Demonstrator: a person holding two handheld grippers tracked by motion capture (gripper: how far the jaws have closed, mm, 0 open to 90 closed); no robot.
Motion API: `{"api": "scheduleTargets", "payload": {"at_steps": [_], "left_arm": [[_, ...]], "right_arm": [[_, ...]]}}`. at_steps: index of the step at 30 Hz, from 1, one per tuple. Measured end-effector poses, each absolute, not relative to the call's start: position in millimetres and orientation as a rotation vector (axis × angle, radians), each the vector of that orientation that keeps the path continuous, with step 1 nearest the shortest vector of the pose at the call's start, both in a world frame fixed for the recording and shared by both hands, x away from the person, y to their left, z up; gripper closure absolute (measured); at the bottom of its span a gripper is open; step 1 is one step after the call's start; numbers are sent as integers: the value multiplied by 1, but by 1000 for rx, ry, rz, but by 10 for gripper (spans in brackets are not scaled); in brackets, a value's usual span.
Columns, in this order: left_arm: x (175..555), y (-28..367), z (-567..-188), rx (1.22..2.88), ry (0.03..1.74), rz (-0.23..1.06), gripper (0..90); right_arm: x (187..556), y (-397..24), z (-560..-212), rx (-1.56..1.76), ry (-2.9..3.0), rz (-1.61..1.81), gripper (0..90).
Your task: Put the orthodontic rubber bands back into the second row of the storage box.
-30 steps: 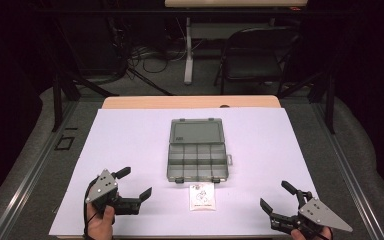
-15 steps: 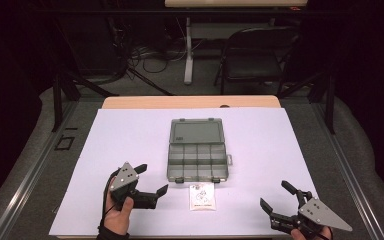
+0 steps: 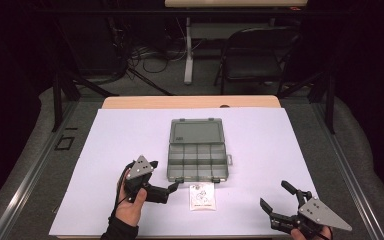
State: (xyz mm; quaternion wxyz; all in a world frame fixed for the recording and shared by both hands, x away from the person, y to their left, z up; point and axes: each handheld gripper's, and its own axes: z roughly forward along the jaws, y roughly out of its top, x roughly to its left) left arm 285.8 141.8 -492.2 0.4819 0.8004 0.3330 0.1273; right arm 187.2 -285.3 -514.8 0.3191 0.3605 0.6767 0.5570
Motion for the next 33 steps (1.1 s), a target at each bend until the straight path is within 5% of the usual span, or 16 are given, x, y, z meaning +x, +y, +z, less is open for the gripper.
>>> {"api": "scheduleTargets", "payload": {"at_steps": [29, 32, 33], "left_arm": [[298, 91, -500, 2054, 792, 250, 10], [296, 90, -503, 2065, 797, 246, 83], [295, 90, -504, 2064, 795, 244, 168]], "right_arm": [[187, -285, -515, 951, 1782, 1467, 141], [187, -286, -515, 951, 1784, 1466, 141], [187, -286, -515, 950, 1787, 1465, 141]]}}
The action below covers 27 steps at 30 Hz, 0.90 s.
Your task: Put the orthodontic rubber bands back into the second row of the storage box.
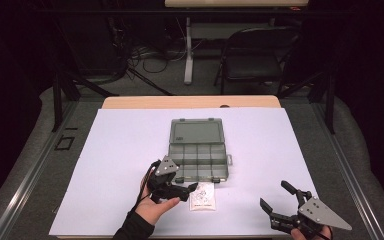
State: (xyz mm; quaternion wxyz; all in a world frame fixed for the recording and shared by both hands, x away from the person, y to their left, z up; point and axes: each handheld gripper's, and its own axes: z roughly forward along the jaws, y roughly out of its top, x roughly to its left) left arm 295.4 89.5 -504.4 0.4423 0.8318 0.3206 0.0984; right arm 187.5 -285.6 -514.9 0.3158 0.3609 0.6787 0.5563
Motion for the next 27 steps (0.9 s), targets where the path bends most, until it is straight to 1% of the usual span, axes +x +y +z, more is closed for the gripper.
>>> {"api": "scheduleTargets", "payload": {"at_steps": [3, 5, 7, 8, 14, 21, 27], "left_arm": [[293, 88, -508, 2078, 790, 242, 187], [291, 86, -511, 2090, 778, 234, 277], [288, 83, -516, 2119, 767, 220, 336], [287, 81, -518, 2127, 766, 219, 347], [285, 73, -530, 2168, 743, 222, 360], [285, 64, -547, 2213, 769, 183, 360], [285, 63, -552, 2224, 785, 188, 360]], "right_arm": [[187, -286, -515, 949, 1787, 1466, 141], [188, -285, -515, 949, 1783, 1468, 141], [187, -286, -515, 946, 1784, 1466, 141], [187, -285, -515, 945, 1785, 1467, 141], [187, -285, -515, 942, 1791, 1467, 142], [187, -285, -515, 941, 1787, 1469, 142], [187, -285, -514, 940, 1794, 1468, 142]]}}
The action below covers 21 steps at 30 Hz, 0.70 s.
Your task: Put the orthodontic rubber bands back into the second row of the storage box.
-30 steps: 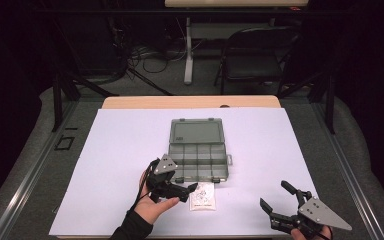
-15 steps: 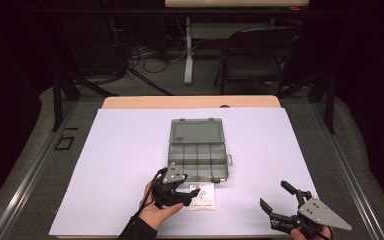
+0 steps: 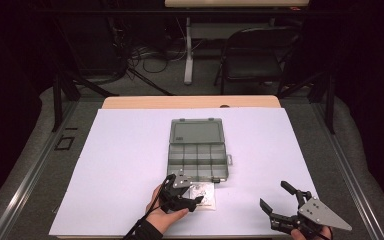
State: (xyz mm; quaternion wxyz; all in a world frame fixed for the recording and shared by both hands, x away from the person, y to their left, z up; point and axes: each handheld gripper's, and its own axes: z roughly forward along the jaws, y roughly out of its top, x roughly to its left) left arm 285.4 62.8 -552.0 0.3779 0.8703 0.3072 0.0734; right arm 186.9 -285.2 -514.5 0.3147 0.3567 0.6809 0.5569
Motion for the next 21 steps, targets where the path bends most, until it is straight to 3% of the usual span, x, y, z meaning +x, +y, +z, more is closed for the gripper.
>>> {"api": "scheduleTargets", "payload": {"at_steps": [15, 21], "left_arm": [[286, 60, -560, 2238, 826, 177, 356], [283, 58, -560, 2255, 818, 228, 369]], "right_arm": [[187, -285, -515, 937, 1791, 1474, 142], [188, -284, -515, 935, 1794, 1472, 142]]}}
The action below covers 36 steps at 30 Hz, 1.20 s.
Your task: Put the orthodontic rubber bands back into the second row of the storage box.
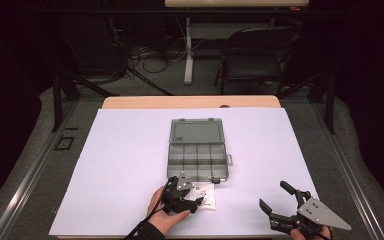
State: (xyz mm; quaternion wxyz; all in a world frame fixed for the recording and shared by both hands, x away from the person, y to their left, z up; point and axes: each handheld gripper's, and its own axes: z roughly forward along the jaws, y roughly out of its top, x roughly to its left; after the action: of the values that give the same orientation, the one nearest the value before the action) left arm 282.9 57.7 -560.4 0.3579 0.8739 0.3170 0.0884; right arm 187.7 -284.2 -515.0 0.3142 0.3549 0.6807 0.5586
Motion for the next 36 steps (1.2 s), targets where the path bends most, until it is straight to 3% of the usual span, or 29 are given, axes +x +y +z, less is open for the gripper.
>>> {"api": "scheduleTargets", "payload": {"at_steps": [22, 36], "left_arm": [[278, 58, -561, 2224, 826, 252, 824], [279, 59, -561, 2204, 823, 207, 894]], "right_arm": [[189, -284, -515, 937, 1811, 1458, 142], [188, -284, -515, 936, 1809, 1458, 142]]}}
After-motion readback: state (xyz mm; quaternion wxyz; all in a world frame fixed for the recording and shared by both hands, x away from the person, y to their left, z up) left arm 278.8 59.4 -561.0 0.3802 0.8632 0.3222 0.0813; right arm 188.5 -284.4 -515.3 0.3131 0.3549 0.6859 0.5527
